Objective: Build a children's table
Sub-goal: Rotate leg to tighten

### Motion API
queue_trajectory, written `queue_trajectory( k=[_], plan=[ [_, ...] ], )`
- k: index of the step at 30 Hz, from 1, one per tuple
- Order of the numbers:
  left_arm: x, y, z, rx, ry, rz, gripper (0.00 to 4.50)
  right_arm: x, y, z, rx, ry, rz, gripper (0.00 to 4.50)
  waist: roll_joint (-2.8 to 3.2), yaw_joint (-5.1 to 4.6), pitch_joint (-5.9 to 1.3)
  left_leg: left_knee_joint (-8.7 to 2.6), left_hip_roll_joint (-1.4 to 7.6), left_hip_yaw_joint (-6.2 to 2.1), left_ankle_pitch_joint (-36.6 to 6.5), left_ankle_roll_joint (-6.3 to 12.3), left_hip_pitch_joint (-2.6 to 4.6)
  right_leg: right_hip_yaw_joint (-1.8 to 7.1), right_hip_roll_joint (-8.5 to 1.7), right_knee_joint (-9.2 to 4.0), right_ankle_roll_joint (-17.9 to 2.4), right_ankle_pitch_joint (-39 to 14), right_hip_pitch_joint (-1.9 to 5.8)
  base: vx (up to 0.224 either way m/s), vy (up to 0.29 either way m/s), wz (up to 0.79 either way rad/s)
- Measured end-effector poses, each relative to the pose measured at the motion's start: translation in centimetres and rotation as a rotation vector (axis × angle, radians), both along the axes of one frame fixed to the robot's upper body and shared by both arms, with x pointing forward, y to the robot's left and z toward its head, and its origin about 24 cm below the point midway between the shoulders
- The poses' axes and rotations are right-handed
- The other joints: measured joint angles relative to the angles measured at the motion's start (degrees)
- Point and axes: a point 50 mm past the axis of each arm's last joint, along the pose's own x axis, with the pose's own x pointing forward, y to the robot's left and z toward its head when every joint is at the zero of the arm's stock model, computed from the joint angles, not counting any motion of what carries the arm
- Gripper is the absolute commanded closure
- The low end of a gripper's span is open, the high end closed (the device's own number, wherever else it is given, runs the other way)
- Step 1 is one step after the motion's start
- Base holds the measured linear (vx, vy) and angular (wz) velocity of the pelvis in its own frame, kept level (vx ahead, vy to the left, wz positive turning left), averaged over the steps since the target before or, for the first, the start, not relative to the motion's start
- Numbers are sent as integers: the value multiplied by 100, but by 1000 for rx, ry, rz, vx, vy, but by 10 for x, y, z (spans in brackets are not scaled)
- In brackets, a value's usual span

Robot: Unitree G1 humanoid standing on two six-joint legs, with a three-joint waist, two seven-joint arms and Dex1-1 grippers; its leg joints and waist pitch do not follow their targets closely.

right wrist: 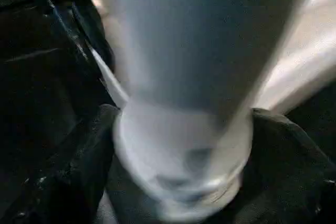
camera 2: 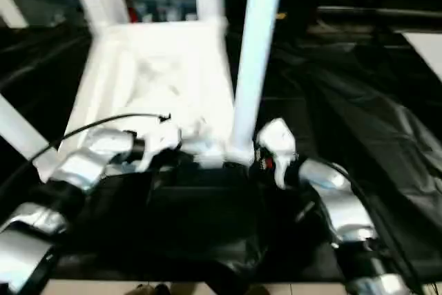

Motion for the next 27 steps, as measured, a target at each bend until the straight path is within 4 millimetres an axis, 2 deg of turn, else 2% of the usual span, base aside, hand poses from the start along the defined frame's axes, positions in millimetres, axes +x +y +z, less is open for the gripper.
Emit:
queue_trajectory(
  k=[2,7,9,13,14,19,22,27],
  plan=[
    [-2,-1,0,1,8,-21,450,-1,2,0,-6,3,34,59,-4,27,2,18,0,8,-4,6,0,3,-6,2,-2,1,2,0,0,0],
    [-3,0,-1,0,13,-21,450,-1,2,0,-8,11,53,59,-16,2,9,39,0,25,-3,4,9,20,-10,6,-29,19,7,0,0,0],
    [-3,0,-1,0,14,-20,450,-1,2,0,5,20,55,85,-19,-3,12,44,0,27,-2,3,9,22,-11,7,-31,21,8,0,0,0],
    [-4,0,-1,1,13,-23,450,-2,3,0,25,37,75,109,-18,3,10,44,-1,30,-2,5,9,22,-12,10,-32,21,6,0,0,0],
    [-4,0,-1,0,12,-23,450,-2,3,0,27,40,80,132,-17,8,10,45,0,30,-2,5,9,21,-12,13,-31,21,5,0,0,0],
    [-4,1,-2,0,16,-13,450,-2,5,-1,35,45,80,164,-16,10,9,55,3,31,-2,6,10,20,-11,32,-31,21,2,0,0,0],
    [-1,-2,-3,-1,10,37,450,2,9,-5,68,40,-11,173,-16,-27,9,70,4,31,-2,5,16,24,-11,44,-32,21,7,0,0,0],
    [12,-19,-6,-12,-15,173,450,17,15,-14,153,11,-348,176,-16,-121,2,88,1,30,-15,-28,40,28,-18,52,-36,24,34,0,0,0]
  ],
)
